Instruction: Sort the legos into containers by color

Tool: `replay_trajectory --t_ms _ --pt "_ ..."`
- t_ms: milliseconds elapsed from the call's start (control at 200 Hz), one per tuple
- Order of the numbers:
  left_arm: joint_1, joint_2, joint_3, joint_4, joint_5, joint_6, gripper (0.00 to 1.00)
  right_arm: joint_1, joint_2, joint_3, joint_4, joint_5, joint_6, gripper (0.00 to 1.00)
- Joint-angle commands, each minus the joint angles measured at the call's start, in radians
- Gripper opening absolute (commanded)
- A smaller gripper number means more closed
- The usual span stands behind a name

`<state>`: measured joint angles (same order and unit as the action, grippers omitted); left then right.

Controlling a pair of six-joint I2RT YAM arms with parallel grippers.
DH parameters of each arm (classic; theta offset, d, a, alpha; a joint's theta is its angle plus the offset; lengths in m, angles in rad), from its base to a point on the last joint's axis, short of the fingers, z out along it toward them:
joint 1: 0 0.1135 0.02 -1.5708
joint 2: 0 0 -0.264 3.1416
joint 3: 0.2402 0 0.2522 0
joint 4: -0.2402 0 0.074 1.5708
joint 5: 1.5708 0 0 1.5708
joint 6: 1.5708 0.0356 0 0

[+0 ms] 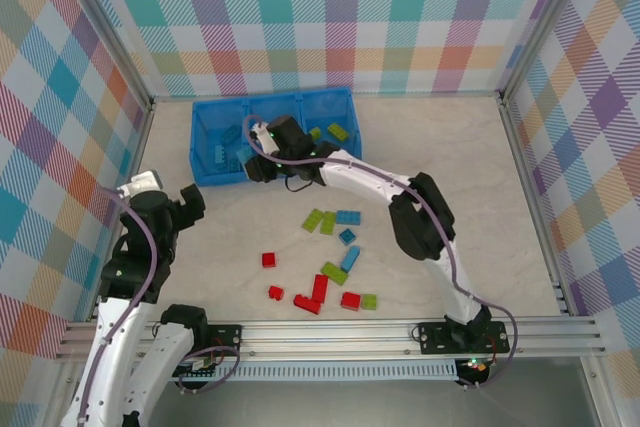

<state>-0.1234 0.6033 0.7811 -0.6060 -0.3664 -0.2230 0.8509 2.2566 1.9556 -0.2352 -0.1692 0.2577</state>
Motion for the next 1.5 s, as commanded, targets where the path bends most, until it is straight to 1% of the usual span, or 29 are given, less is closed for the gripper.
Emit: replay_trajectory --t_ms 0,100,185,225,285,380,485,560,715,830,975,1060,1185,1230,1295,1335,1415,1460,1495 --pt "0.016 0.044 -0.011 0.025 0.161 0.016 1.0 -0.004 0.082 0.182 0.02 0.013 -0.023 0.27" --pt "0.015 0.05 -0.011 0.039 0.173 0.031 1.0 -0.01 0.205 0.39 -0.09 0.056 -0.045 0.27" --pt "0.016 0.043 -0.016 0.049 0.175 0.042 1.0 -0.013 0.299 0.561 -0.19 0.081 -0.068 0.3" --pt "0.015 0.037 -0.02 0.049 0.179 0.046 1.0 -0.015 0.34 0.636 -0.237 0.086 -0.081 0.34" --pt "0.017 0.03 -0.024 0.048 0.19 0.051 1.0 -0.015 0.395 0.748 -0.311 0.095 -0.098 0.43" --pt "0.017 0.021 -0.026 0.046 0.194 0.06 1.0 -0.015 0.476 0.913 -0.428 0.1 -0.114 0.51" --pt "0.017 0.02 -0.03 0.048 0.196 0.062 1.0 -0.015 0.546 1.081 -0.529 0.102 -0.128 0.52" --pt "0.017 0.022 -0.03 0.048 0.204 0.062 1.0 -0.015 0.593 1.194 -0.591 0.103 -0.139 0.51" --pt "0.017 0.019 -0.032 0.048 0.201 0.065 1.0 -0.015 0.547 1.198 -0.682 0.124 -0.188 0.5" --pt "0.017 0.025 -0.031 0.044 0.208 0.065 1.0 -0.015 0.495 1.198 -0.808 0.16 -0.269 0.5" --pt "0.017 0.031 -0.032 0.042 0.214 0.067 1.0 -0.013 0.436 1.198 -1.012 0.169 -0.436 0.57" --pt "0.016 0.04 -0.033 0.047 0.234 0.065 1.0 -0.014 0.405 1.182 -1.121 0.193 -0.493 0.61" --pt "0.017 0.082 -0.036 0.067 0.322 0.047 1.0 -0.016 0.328 1.036 -1.189 0.252 -0.527 0.66" --pt "0.016 0.104 -0.034 0.068 0.37 0.017 1.0 -0.016 0.297 0.984 -1.208 0.258 -0.544 0.69" --pt "0.009 0.137 -0.038 0.066 0.442 -0.049 1.0 -0.016 0.233 0.871 -1.231 0.243 -0.58 0.75" --pt "0.001 0.154 -0.042 0.058 0.485 -0.094 1.0 -0.015 0.171 0.768 -1.22 0.232 -0.595 0.78" --pt "-0.039 0.168 -0.07 0.052 0.545 -0.181 1.0 -0.012 -0.011 0.485 -1.172 0.211 -0.636 0.88" --pt "-0.076 0.163 -0.097 0.062 0.551 -0.218 1.0 -0.009 -0.105 0.342 -1.136 0.222 -0.644 0.93" --pt "-0.122 0.155 -0.117 0.064 0.533 -0.243 1.0 -0.009 -0.172 0.247 -1.112 0.229 -0.642 0.95"
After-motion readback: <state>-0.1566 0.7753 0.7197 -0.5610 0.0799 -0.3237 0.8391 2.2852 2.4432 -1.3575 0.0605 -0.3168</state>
